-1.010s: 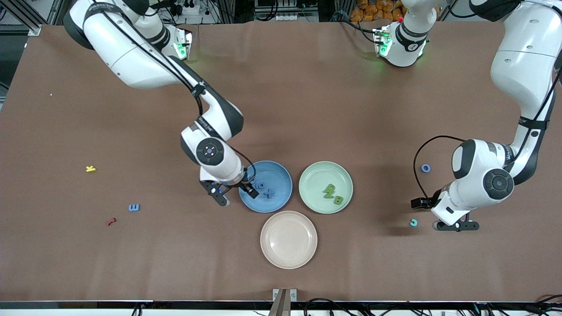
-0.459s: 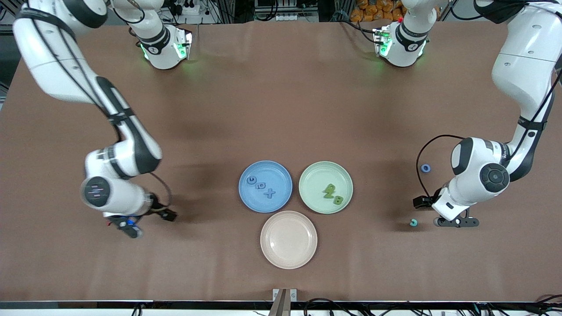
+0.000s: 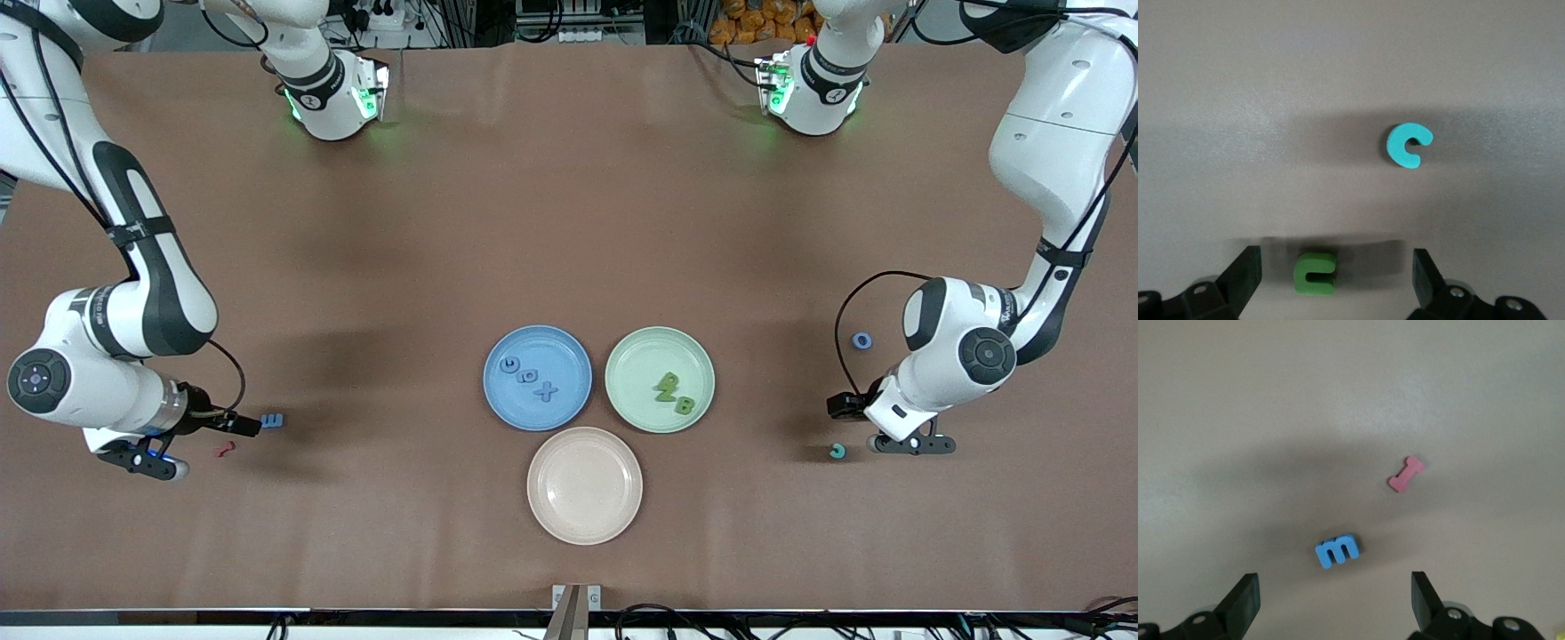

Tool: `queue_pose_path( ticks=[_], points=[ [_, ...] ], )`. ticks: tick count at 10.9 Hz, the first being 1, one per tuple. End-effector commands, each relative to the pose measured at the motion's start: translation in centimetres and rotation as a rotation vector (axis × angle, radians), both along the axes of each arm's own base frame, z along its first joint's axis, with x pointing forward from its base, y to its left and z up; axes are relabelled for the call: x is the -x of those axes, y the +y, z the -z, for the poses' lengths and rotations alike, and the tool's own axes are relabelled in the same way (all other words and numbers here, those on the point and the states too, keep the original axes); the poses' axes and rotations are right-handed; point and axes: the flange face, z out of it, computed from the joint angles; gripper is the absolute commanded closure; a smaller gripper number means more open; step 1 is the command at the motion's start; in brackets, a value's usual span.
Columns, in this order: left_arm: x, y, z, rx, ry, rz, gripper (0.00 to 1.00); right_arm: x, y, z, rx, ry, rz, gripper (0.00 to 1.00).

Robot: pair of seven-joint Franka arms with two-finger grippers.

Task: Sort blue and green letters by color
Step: 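Release X on the blue plate while the left gripper reaches green u, then grasp green u with the left gripper while the right gripper grasps blue m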

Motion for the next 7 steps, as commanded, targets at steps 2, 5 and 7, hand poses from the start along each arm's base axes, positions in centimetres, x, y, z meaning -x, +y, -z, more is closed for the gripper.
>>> queue_pose_path(
  ticks=[2, 5, 7],
  points=[
    [0.6, 0.3, 0.2, -0.011, -0.014, 0.026, 0.26, 1.3, -1.0, 2.1, 0.048, -0.082, -0.193, 0.0],
    [0.8, 0.4, 0.4, -0.026, -0.013, 0.041, 0.47, 3.5, 0.6, 6.6, 0.001, -0.13, -0.237, 0.0],
    [1.0, 1.2, 0.6, -0.036, -0.01, 0.042, 0.49, 4.0, 3.9, 9.0, -0.025, -0.162, -0.299, 0.0]
  ],
)
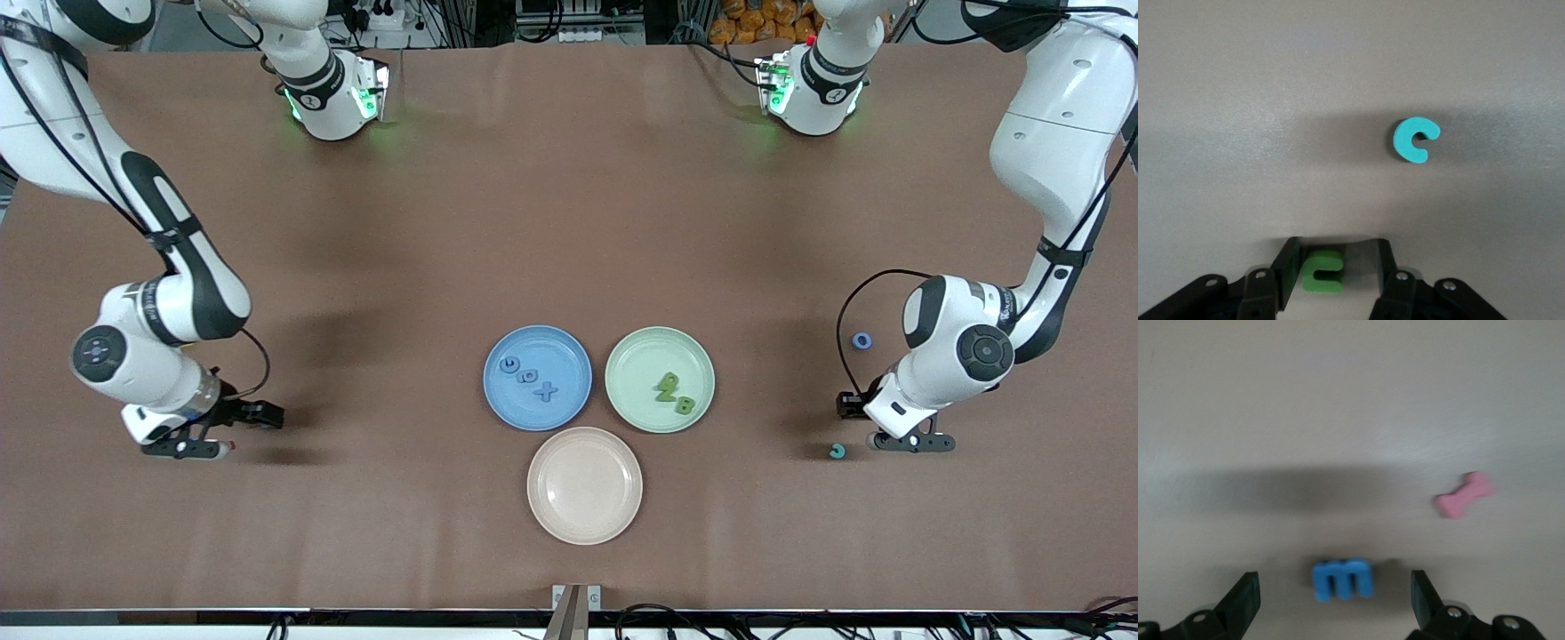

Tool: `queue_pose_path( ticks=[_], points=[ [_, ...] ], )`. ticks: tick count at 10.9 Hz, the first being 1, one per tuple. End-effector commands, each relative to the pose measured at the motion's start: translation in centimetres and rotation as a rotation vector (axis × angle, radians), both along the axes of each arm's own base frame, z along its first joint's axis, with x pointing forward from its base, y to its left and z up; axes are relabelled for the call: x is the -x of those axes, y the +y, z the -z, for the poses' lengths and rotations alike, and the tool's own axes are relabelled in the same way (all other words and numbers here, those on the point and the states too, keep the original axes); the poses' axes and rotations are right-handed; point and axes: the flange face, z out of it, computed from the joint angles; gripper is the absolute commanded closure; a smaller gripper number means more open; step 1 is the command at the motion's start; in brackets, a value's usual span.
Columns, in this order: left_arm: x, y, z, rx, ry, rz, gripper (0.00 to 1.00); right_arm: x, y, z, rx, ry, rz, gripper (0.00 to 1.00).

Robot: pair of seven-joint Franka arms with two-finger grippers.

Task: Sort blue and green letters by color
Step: 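Grasp green u with the left gripper while the right gripper grasps blue m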

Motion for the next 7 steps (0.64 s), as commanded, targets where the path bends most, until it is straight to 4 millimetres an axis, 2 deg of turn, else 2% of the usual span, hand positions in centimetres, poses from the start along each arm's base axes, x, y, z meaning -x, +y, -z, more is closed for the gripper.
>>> queue_pose_path(
  ticks=[1, 3, 4, 5, 6, 7],
  points=[
    [0.9, 0.9, 0.6, -0.023, 0.0, 0.031, 0.49, 0.8, 4.0, 1.8, 0.008, -0.035, -0.109, 0.0],
    [1.1, 0.9, 0.8, -0.024, 0.005, 0.033, 0.52, 1.0, 2.7, 2.5, 0.081, -0.035, -0.164, 0.0],
    [1.2, 0.9, 0.8, -0.025, 0.007, 0.032, 0.57, 1.1, 1.9, 2.8, 0.092, -0.031, -0.167, 0.0],
    [1.3, 0.8, 0.9, -0.024, 0.008, 0.034, 0.59, 1.1, 0.5, 2.9, 0.106, -0.028, -0.175, 0.0],
    [1.3, 0.8, 0.8, -0.024, 0.008, 0.034, 0.61, 0.7, -0.7, 2.4, 0.107, -0.038, -0.174, 0.0],
    [1.4, 0.8, 1.0, -0.024, 0.011, 0.035, 0.64, 0.6, -0.9, 2.2, 0.106, -0.041, -0.167, 0.0]
  ],
)
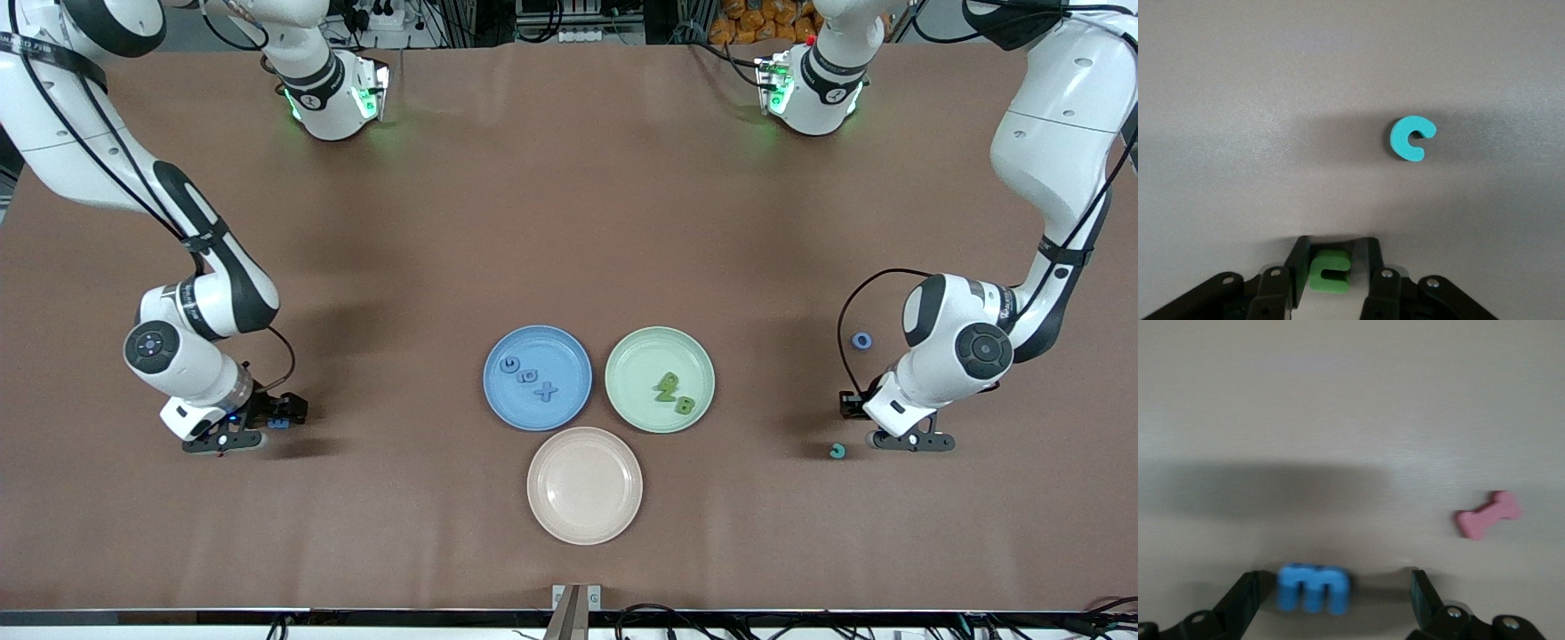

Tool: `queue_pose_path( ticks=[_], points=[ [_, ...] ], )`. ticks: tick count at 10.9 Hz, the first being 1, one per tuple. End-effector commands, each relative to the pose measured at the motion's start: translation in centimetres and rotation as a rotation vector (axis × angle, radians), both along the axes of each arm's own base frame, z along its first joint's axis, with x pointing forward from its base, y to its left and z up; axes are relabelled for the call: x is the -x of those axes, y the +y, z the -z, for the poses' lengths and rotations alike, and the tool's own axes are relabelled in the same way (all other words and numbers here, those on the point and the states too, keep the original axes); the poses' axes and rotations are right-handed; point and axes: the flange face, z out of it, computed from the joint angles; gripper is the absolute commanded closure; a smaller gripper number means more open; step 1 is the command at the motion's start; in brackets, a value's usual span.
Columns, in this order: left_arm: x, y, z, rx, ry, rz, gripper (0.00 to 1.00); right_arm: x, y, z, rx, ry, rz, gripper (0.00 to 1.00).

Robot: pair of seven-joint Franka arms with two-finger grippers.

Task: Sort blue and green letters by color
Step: 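Grasp green u with the left gripper while the right gripper grasps blue m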

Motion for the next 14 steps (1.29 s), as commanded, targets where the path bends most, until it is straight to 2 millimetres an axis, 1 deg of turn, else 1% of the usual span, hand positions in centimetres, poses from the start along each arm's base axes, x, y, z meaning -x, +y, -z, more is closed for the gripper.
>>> queue_pose_path(
  ticks=[1, 3, 5, 7, 8, 10, 12, 13, 14],
  points=[
    [1.3, 1.0, 1.1, -0.021, 0.016, 0.024, 0.65, -0.3, -1.8, -0.6, 0.017, -0.011, -0.003, 0.0],
    [1.3, 1.3, 1.1, -0.021, 0.017, 0.02, 0.74, -0.4, -1.4, -0.7, -0.008, -0.008, 0.019, 0.0],
    [1.3, 1.3, 1.1, -0.02, 0.016, 0.018, 0.8, -0.4, -1.2, -0.8, -0.025, -0.004, 0.036, 0.0],
    [1.3, 1.7, 1.2, -0.022, 0.018, 0.014, 0.8, -0.8, -1.2, -1.2, -0.018, 0.016, 0.04, 0.0],
    [1.3, 1.7, 1.2, -0.02, 0.017, 0.012, 0.84, -0.8, -0.9, -1.2, -0.019, 0.02, 0.039, 0.0],
    [1.3, 1.8, 1.2, -0.021, 0.018, 0.011, 0.85, -1.0, 0.1, -1.4, -0.051, 0.023, 0.06, 0.0],
    [0.9, 1.7, 0.8, -0.022, 0.009, 0.017, 0.86, -1.0, 0.0, -1.2, -0.052, 0.026, 0.063, 0.0],
    [0.7, 1.7, 0.5, -0.021, 0.002, 0.015, 0.86, -0.9, 0.0, -0.9, -0.053, 0.029, 0.06, 0.15],
    [0.2, 1.8, -0.3, -0.027, -0.009, 0.015, 0.86, -0.9, 0.0, -0.9, -0.052, 0.029, 0.056, 0.6]
  ],
)
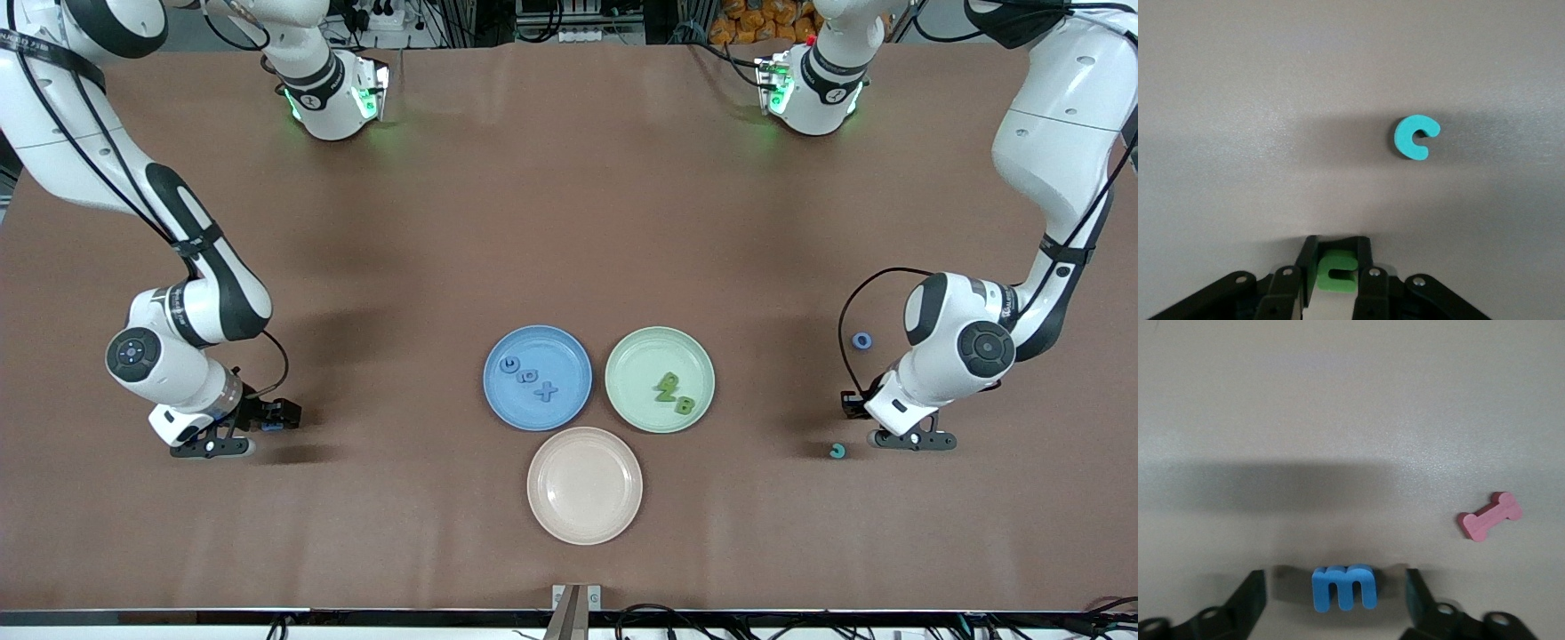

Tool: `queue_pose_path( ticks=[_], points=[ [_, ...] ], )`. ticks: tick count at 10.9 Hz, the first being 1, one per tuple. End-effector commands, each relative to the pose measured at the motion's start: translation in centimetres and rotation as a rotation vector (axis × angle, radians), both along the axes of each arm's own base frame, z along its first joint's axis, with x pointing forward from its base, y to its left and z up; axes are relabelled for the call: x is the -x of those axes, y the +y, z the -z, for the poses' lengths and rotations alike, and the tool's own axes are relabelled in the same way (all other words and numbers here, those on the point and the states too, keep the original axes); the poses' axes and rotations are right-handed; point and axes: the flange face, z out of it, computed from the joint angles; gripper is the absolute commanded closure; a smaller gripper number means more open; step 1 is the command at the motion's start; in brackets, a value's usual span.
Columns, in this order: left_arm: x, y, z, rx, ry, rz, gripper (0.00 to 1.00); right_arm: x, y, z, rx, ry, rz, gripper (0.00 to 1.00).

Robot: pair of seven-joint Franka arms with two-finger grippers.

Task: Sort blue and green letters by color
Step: 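Grasp green u with the left gripper while the right gripper grasps blue m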

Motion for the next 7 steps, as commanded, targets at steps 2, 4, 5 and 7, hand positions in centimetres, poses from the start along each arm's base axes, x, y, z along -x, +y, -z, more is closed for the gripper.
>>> queue_pose_path(
  ticks=[2, 4, 5, 7],
  points=[
    [-0.5, 0.9, -1.0, -0.029, -0.009, 0.017, 0.86, -0.1, -0.2, -0.1, -0.008, 0.008, 0.005, 1.0],
    [-1.1, 0.8, -2.4, -0.04, 0.007, 0.007, 0.86, -0.1, -0.4, -0.1, -0.009, 0.008, 0.012, 1.0],
    [-1.5, -0.1, -3.6, -0.038, 0.012, 0.008, 0.86, -0.1, -0.1, -0.2, -0.011, 0.008, 0.012, 1.0],
    [-2.1, -2.0, -5.1, -0.011, 0.025, -0.014, 0.86, -0.6, 2.2, -1.0, -0.062, 0.015, 0.047, 1.0]
  ],
)
